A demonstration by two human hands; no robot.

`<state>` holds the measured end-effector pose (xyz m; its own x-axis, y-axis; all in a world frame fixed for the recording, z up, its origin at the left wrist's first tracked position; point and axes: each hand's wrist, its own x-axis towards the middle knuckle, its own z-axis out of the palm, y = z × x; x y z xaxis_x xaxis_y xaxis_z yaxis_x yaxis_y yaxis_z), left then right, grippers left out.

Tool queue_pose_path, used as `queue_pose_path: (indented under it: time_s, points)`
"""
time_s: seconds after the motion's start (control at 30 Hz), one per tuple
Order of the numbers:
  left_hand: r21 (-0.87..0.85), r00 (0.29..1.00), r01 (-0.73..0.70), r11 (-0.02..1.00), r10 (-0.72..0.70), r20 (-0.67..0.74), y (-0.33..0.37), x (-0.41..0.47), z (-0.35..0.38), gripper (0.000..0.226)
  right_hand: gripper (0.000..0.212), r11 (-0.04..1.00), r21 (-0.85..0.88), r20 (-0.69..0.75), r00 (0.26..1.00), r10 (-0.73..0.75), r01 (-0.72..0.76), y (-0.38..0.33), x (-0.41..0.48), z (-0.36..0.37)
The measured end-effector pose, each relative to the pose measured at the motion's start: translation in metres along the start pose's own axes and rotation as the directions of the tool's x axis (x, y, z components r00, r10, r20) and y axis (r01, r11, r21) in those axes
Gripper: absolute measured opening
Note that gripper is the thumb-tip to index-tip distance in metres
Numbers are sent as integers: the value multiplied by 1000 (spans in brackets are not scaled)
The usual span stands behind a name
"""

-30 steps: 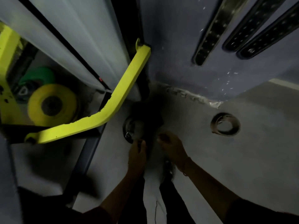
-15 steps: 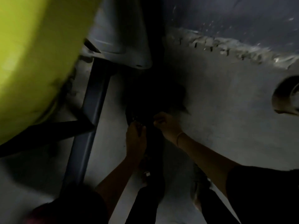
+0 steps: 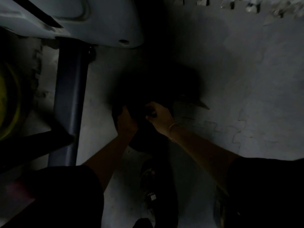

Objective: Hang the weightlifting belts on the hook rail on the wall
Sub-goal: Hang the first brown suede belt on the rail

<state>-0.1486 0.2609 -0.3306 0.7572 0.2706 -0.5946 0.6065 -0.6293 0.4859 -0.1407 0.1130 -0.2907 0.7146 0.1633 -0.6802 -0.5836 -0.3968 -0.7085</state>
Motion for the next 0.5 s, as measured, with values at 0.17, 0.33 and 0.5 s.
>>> queue_pose_path:
  time_s: [0.17, 0.33, 0.5]
  points:
    - [141, 994, -65, 988, 76, -79, 28, -50, -13, 65, 24, 998, 65, -193, 981, 6, 7, -3, -16, -13]
    - [123, 967, -162, 979, 182, -181, 66, -92, -16, 50, 32, 998, 40, -642, 767, -4, 39, -28, -69, -40]
    - [252, 838, -494, 832, 533, -115, 123, -150, -33, 41, 34, 994, -90, -649, 761, -13, -59, -57, -112, -99]
